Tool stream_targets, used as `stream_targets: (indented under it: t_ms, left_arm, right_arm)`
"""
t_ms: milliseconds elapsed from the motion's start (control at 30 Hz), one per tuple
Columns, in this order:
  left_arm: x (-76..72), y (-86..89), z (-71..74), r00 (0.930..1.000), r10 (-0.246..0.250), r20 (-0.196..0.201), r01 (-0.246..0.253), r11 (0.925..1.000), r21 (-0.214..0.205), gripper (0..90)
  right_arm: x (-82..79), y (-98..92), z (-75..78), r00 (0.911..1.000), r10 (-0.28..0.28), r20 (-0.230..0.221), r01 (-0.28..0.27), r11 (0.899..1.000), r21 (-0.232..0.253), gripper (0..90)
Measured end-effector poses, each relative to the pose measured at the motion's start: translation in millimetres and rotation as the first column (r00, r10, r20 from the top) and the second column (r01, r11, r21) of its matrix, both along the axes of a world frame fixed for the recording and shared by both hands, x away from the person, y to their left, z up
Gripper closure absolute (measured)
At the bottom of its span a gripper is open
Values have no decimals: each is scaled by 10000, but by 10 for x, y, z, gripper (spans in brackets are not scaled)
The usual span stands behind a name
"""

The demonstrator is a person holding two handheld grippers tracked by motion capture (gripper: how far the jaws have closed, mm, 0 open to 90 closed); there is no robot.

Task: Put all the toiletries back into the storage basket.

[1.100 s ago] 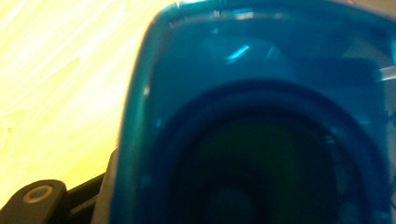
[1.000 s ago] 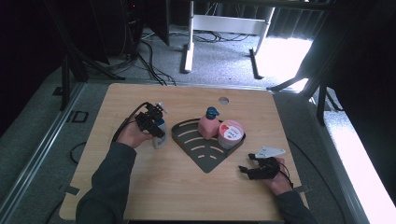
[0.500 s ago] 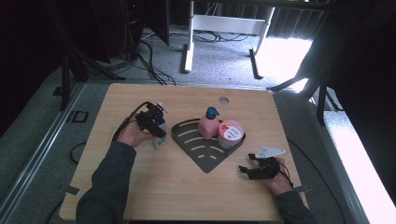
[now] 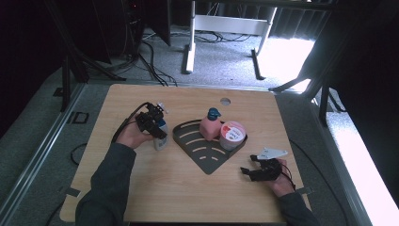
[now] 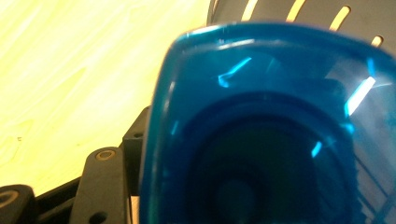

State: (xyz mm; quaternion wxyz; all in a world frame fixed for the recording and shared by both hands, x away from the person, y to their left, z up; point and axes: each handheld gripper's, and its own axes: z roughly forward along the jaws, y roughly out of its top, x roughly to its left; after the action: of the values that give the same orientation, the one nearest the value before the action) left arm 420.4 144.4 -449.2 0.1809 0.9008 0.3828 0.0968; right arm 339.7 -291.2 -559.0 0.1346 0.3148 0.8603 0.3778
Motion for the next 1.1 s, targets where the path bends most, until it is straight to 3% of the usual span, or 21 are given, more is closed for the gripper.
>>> stream_targets:
  t_ms: [233, 567, 1100]
  left_arm:
    - [12, -28, -25, 9999, -114, -77, 114, 9999, 25, 420]
    - [-1, -20, -31, 9992, -287, -272, 293, 9994, 199, 529]
    - [-5, -19, -23, 9991, -239, -356, 244, 9996, 129, 550]
  right_arm:
    - [1, -1, 0, 10000, 2, -2, -2, 10000, 6, 277]
    - [1, -1, 0, 10000, 6, 2, -6, 10000, 0, 277]
    - [1, -1, 0, 10000, 8, 2, -8, 10000, 3, 277]
